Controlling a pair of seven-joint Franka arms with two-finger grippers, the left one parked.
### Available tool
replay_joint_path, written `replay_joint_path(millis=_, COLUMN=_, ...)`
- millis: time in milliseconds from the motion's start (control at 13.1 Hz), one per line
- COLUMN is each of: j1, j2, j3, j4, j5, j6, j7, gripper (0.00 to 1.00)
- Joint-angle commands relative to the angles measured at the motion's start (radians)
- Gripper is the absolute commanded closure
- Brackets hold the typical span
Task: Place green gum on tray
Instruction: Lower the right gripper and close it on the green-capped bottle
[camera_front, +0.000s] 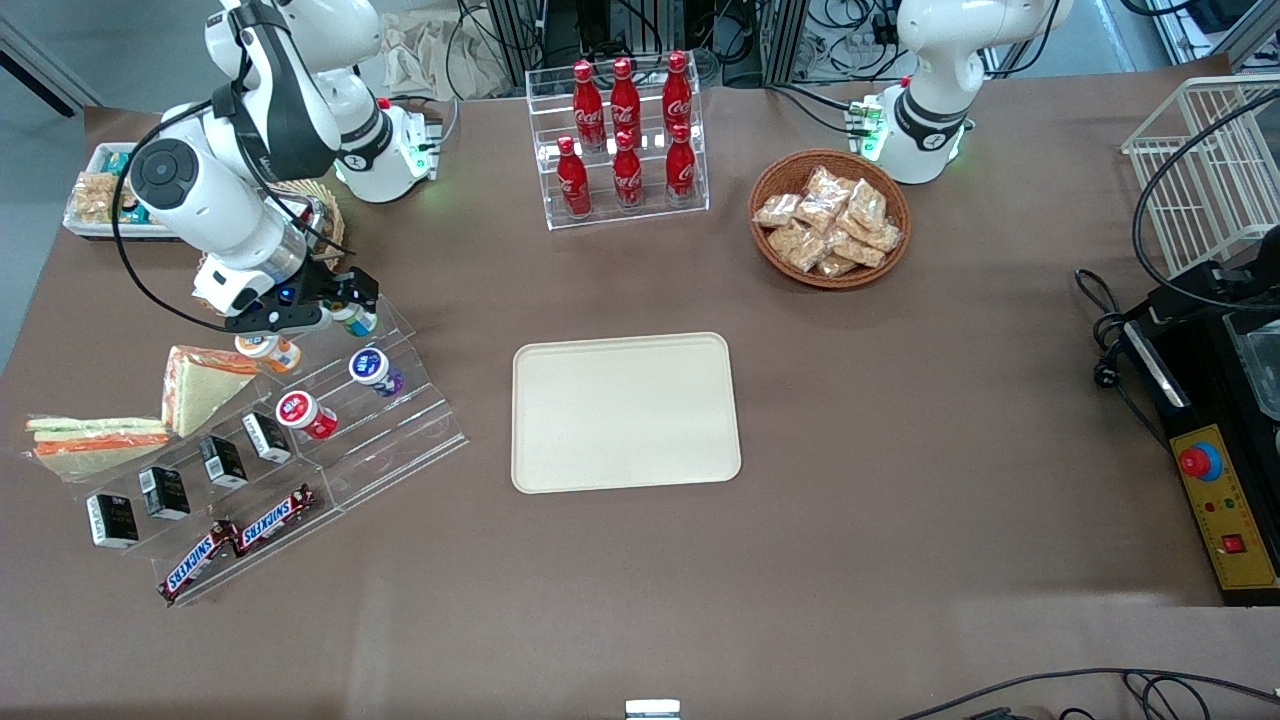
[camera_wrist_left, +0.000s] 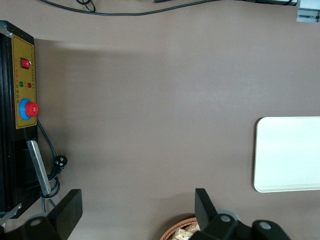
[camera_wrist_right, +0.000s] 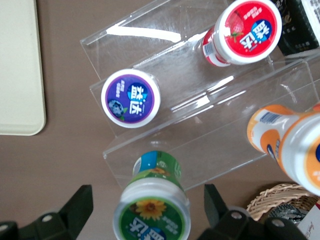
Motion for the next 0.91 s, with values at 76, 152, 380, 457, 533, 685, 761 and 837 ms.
replay_joint_path(millis=76, j1=0.001, j2=-0.079, j3=-0.001, j4=-0.065, j5=0.018, j6=0.016, j7=-0.006, gripper=0.02)
replay_joint_path(millis=152, j1=0.0, j2=-0.079, j3=-0.001, j4=-0.065, j5=0.018, j6=0.015, j7=-0.004, gripper=0.21)
replay_joint_path(millis=380, j1=0.0, j2=-0.074, j3=-0.002, j4=-0.065, j5=0.018, j6=0.011, j7=-0.004, gripper=0.67)
replay_joint_path(millis=457, j1=0.0, j2=-0.071, j3=-0.002, j4=-0.063, j5=0.018, j6=0.011, j7=-0.004, gripper=0.8)
replay_joint_path(millis=533, j1=0.0, j2=-0.066, j3=-0.002, j4=-0.062, j5=0.018, j6=0.011, j7=-0.001, gripper=0.86)
replay_joint_path(millis=685, j1=-0.002, j2=-0.066, j3=-0.004, j4=-0.045, j5=0.018, j6=-0.007, j7=0.003, gripper=0.86)
replay_joint_path(millis=761, j1=-0.003, j2=-0.066, j3=-0.005, j4=-0.013, j5=0.018, j6=-0.031, j7=0.005, gripper=0.86)
replay_joint_path(millis=837, j1=-0.003, j2=-0.065, j3=-0.006, j4=0.038, j5=0.018, j6=-0.085, j7=0.006, gripper=0.85)
